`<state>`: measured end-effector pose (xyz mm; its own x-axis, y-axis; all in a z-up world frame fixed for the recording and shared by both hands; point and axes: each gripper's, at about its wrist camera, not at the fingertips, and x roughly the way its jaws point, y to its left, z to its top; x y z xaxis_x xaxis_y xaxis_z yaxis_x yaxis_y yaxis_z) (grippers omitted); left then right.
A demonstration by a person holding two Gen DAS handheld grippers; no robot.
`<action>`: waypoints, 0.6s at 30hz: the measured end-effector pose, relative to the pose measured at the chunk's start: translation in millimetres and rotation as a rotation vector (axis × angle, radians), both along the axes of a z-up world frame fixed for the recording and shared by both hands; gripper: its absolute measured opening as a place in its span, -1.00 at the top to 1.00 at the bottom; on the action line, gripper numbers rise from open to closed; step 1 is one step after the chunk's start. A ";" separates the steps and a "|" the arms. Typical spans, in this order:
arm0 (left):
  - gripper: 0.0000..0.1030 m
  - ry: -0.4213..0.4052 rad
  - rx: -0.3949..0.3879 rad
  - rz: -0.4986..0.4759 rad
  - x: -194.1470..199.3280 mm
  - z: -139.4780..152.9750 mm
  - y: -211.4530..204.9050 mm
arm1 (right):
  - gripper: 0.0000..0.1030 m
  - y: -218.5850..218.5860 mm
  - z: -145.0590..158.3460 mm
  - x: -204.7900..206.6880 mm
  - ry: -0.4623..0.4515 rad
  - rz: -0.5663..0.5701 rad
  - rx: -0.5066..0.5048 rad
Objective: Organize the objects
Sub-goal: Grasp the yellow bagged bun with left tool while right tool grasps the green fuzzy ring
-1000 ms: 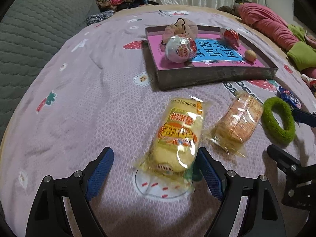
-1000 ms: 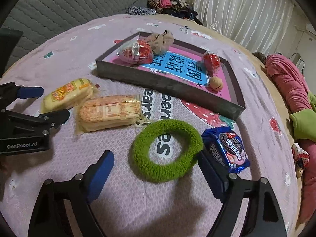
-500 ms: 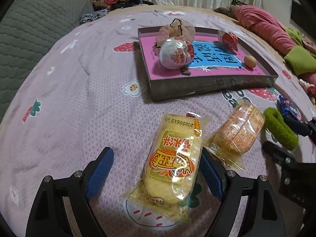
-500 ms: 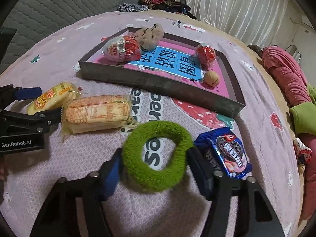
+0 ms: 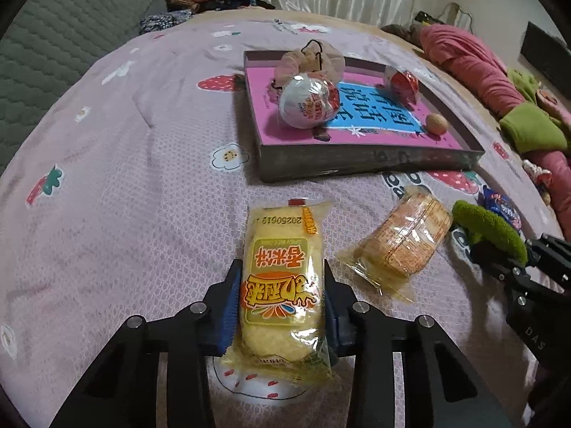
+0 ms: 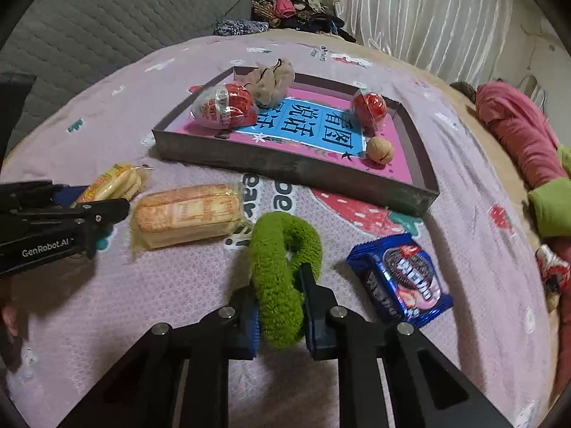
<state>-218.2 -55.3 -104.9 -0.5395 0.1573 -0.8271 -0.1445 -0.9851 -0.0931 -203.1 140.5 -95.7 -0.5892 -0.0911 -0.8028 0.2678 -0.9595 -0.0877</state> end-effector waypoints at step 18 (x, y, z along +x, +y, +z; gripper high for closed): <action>0.25 0.007 -0.041 0.030 48.3 12.1 5.3 | 0.65 6.9 22.3 43.3 -0.002 0.031 -0.119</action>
<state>-169.9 -50.0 -92.8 -0.5489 0.1071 -0.8290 -0.1157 -0.9919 -0.0515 -159.8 147.4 -73.4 -0.5829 -0.2044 -0.7864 0.2978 -0.9542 0.0272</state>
